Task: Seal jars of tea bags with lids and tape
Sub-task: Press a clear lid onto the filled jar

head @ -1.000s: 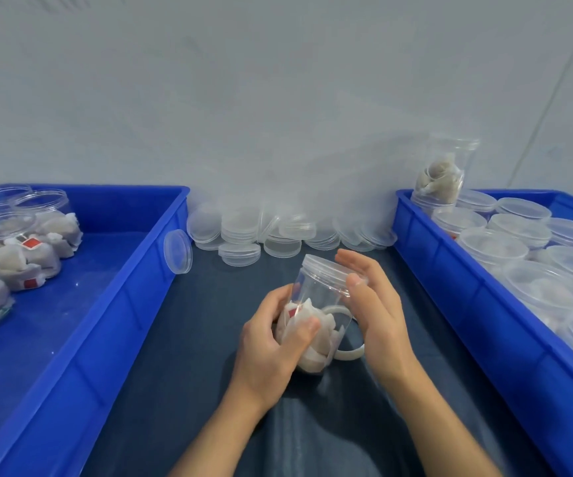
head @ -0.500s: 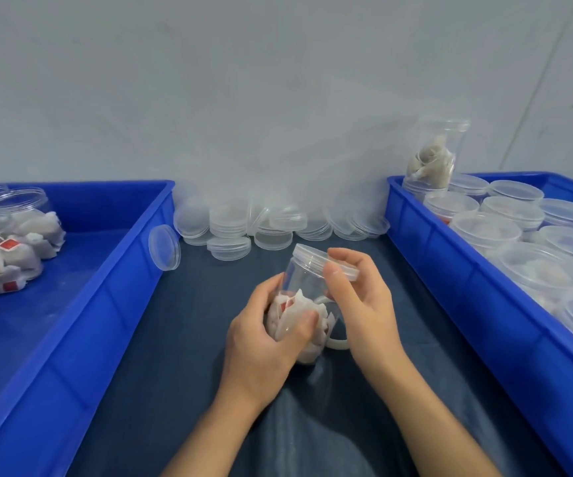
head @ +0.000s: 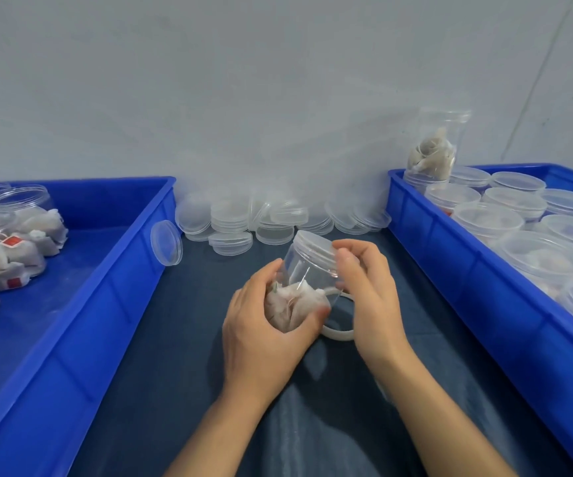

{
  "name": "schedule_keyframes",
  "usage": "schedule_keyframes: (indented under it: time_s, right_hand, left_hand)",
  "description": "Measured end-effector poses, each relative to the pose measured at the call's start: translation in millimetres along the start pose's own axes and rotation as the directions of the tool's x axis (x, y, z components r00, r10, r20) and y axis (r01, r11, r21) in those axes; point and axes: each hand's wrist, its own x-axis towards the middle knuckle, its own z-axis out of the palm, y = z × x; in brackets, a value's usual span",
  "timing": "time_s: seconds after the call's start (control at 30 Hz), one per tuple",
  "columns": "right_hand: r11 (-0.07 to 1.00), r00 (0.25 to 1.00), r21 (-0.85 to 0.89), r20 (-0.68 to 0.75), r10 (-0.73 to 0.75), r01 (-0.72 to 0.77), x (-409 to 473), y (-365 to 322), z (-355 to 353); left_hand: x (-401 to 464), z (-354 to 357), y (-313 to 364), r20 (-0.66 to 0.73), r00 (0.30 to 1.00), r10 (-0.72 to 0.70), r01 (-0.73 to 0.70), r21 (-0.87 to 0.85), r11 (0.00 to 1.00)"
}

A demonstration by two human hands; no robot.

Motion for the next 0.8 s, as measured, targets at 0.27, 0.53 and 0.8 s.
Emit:
schedule_keyframes:
  time_s: [0.27, 0.53, 0.8]
  right_hand:
    - [0.991, 0.991, 0.129, 0.137, 0.010, -0.027, 4.3, -0.4, -9.7]
    - [0.984, 0.991, 0.169, 0.126, 0.040, -0.061, 2.8, -0.8, -8.4]
    - [0.997, 0.996, 0.063, 0.074, -0.048, 0.043, 2.2, -4.4, -7.8]
  left_hand:
    - [4.2, -1.6, -0.3, 0.245, 0.962, -0.122, 0.224, -0.451, 0.864]
    - [5.0, 0.6, -4.3, 0.286, 0.953, -0.097, 0.219, -0.437, 0.872]
    - [-2.0, 4.4, -3.3, 0.060, 0.998, 0.034, -0.033, -0.017, 0.999]
